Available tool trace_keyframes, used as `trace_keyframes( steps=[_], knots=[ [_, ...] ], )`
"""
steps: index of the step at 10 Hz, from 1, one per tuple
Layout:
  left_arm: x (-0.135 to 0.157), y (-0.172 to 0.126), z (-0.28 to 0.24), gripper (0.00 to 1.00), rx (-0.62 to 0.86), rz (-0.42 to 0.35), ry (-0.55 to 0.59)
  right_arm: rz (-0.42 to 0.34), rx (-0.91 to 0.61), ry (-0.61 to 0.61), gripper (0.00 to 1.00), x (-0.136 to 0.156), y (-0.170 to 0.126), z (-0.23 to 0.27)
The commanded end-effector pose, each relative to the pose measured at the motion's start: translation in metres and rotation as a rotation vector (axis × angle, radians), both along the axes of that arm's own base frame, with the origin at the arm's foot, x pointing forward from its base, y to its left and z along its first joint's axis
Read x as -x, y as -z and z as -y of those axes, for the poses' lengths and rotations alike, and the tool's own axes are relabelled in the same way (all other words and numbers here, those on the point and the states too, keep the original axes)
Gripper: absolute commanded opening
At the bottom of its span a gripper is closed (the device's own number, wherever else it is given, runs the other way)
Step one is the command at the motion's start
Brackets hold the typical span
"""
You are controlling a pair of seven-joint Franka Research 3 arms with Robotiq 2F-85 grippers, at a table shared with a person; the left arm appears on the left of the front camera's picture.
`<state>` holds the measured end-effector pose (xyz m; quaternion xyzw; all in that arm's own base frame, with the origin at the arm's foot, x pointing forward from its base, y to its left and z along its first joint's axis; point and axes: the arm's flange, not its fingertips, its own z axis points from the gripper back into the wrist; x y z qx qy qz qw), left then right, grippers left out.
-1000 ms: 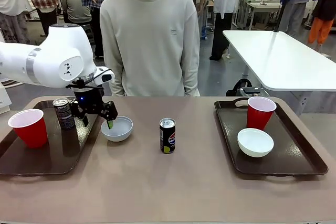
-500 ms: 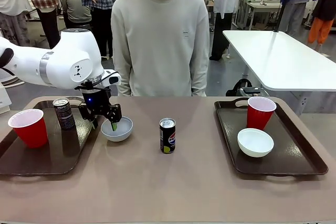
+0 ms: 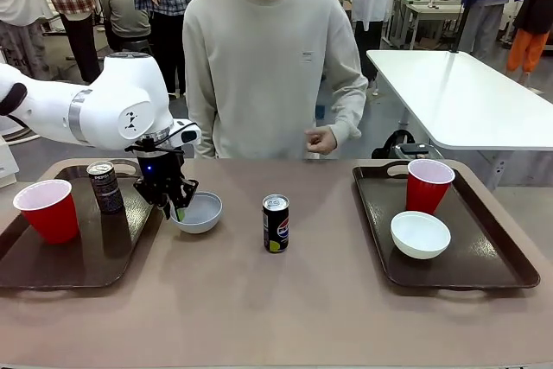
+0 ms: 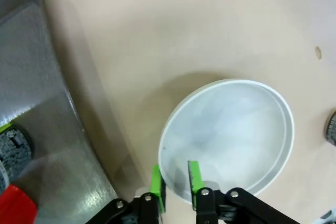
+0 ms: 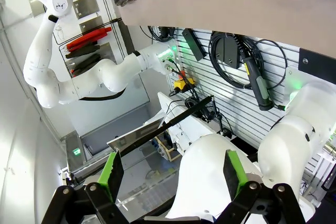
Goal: Prepare tableware on both trays.
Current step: Pick up a Picnic Bowl from the table and place it on a Handle tray.
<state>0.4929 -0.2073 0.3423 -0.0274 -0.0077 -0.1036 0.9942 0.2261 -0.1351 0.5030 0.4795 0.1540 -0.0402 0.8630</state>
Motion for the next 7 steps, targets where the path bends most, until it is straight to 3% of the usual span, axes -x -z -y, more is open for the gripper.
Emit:
trace_keyframes(
  steps=[1, 5, 7],
  knots=[
    [0.000, -0.005, -0.001, 0.00, -0.017, 0.010, 0.014, 0.014, -0.017, -0.004, 1.00, 0.001, 0.003, -0.001],
    [0.007, -0.024, -0.007, 0.00, 0.003, 0.026, 0.002, 0.014, -0.017, -0.004, 1.00, 0.001, 0.003, -0.001],
    [0.028, -0.060, -0.017, 0.00, 0.001, 0.055, 0.042, 0.014, -0.017, -0.004, 1.00, 0.001, 0.003, -0.001]
  ],
)
